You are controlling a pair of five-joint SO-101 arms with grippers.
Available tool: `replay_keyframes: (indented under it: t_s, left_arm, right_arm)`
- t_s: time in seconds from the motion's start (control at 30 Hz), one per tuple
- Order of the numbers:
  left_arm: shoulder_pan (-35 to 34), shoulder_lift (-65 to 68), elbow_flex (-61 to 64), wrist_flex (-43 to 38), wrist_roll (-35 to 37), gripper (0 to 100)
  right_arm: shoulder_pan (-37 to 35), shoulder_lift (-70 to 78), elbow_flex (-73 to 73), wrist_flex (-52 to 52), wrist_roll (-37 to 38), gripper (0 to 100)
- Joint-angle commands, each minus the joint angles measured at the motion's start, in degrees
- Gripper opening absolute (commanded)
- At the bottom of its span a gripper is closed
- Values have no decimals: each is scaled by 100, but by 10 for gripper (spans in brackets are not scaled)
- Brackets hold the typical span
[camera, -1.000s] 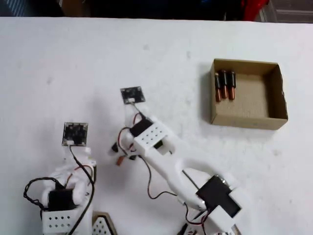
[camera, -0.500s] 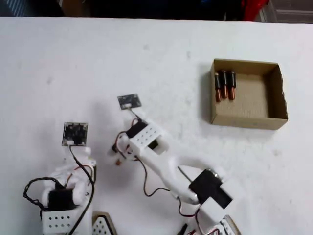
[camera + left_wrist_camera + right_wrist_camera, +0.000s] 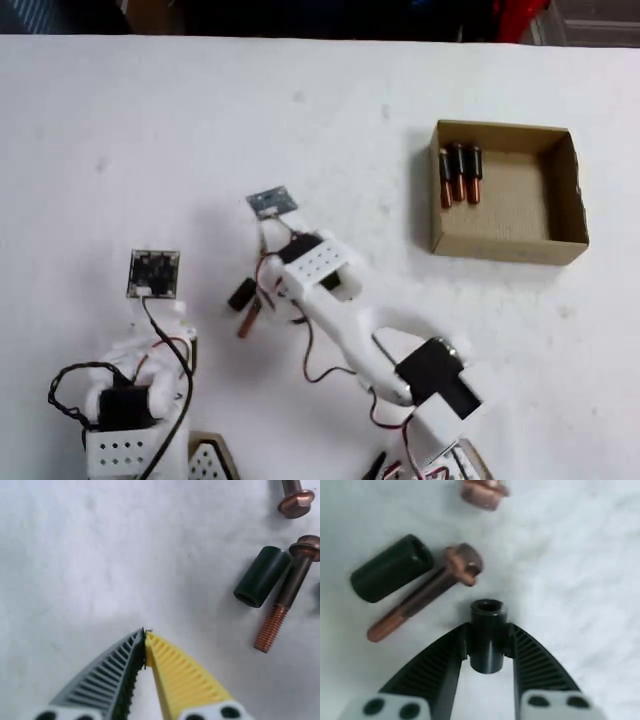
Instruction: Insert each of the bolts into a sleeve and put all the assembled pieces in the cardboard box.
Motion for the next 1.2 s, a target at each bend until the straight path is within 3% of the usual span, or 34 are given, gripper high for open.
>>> replay_keyframes:
  t_s: [0.0,0.43,0.9,1.17]
  left_arm:
    - [-57,-57,-18,-176,-62,27]
    - [-57,-57,-18,-167,-62,27]
    - [-48,-57,-18,-158,-62,27]
    - [-48,-57,-18,-158,-62,27]
  right_arm:
    - [558,-22,18,75,492,108]
    - [2088,-22,-123,40,1486,108]
    - [2167,22,-123,40,2321,112]
    - [2158,31,-88,66,2321,108]
